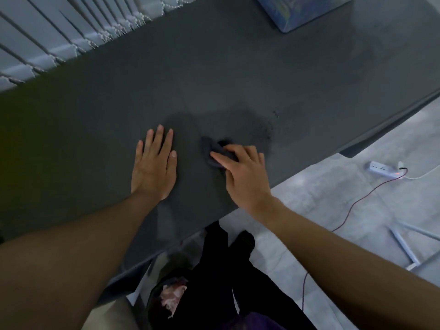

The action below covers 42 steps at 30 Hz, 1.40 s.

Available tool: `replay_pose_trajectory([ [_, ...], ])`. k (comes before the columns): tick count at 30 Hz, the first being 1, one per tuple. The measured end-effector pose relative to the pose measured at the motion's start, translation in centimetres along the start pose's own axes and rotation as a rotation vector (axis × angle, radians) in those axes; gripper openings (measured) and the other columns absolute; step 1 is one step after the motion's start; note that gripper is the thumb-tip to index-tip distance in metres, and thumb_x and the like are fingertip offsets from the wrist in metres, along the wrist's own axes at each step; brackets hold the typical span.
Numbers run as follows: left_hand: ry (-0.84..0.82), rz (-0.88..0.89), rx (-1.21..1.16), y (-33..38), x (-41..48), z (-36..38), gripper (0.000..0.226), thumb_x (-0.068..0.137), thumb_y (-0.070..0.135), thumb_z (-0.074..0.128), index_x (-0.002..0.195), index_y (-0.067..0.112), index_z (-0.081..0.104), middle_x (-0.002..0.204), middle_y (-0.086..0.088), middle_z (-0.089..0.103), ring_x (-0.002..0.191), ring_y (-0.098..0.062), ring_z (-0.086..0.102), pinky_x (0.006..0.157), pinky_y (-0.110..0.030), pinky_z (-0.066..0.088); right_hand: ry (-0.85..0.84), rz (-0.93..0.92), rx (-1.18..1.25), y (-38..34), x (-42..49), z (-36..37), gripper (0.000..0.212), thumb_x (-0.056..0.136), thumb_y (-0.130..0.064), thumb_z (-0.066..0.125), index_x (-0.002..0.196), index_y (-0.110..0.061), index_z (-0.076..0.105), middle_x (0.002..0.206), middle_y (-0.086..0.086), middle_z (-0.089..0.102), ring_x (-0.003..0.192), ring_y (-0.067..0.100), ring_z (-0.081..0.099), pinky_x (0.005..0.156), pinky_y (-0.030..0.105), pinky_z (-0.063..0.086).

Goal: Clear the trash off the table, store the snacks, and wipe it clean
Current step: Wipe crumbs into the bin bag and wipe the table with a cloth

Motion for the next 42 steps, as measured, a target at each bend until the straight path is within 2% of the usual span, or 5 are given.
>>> replay_pose_trajectory([
  [7,-0.005,-0.024,0.008,0.4,-0.5,-0.2,0.055,0.107,0.033,0.024,0.160,0.019,0.017,0.168,0.000,0.009,0.155,-0.022,0.003,0.125,-0.043,0.003,-0.138,-0.428,0.000,-0.1,-5.5,-0.3,0.047,0.085,-0.020,0.061,0.130,-0.033,0.063,0.127,0.000,0.059,0.101,0.029,0.052,0.081,0.040,0.038],
  [13,-0.035,-0.030,0.032,2.5,-0.2,-0.2,0.060,0.105,0.044,0.022,0.161,0.024,0.012,0.168,0.000,0.006,0.155,-0.023,-0.001,0.125,-0.046,0.000,0.119,0.171,-0.063,4.4,-0.6,-2.0,0.049,0.087,-0.016,0.046,0.130,-0.034,0.063,0.130,0.001,0.056,0.108,0.032,0.048,0.083,0.041,0.035],
  [32,-0.034,0.109,-0.012,9.7,8.8,-1.1,0.057,0.107,0.038,0.024,0.161,0.024,0.010,0.169,0.001,0.002,0.155,-0.023,-0.003,0.125,-0.047,0.000,0.064,-0.072,-0.174,8.0,-0.1,-3.2,0.047,0.089,-0.015,0.056,0.132,-0.032,0.062,0.130,0.004,0.059,0.105,0.033,0.054,0.080,0.044,0.040],
  [37,-0.021,0.097,0.032,10.0,12.2,-1.4,0.057,0.107,0.038,0.021,0.161,0.023,0.010,0.168,0.000,0.004,0.155,-0.025,-0.002,0.125,-0.048,0.001,0.210,0.485,-0.120,10.3,4.9,-4.5,0.051,0.090,-0.011,0.048,0.137,-0.030,0.057,0.135,0.006,0.052,0.114,0.034,0.045,0.089,0.045,0.036],
  [42,-0.039,0.081,0.031,11.0,15.6,-1.0,0.058,0.106,0.040,0.020,0.161,0.024,0.009,0.169,0.000,0.003,0.154,-0.027,-0.003,0.124,-0.050,0.001,0.076,0.032,-0.130,7.4,2.7,-2.2,0.051,0.086,-0.011,0.055,0.132,-0.033,0.062,0.130,0.004,0.058,0.105,0.034,0.052,0.081,0.045,0.039],
])
Point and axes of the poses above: each hand's wrist, its own x-axis towards the middle knuckle, its own z-axis out of the palm, y = z × x, the point moved 1 cm from there along x, towards the middle knuckle
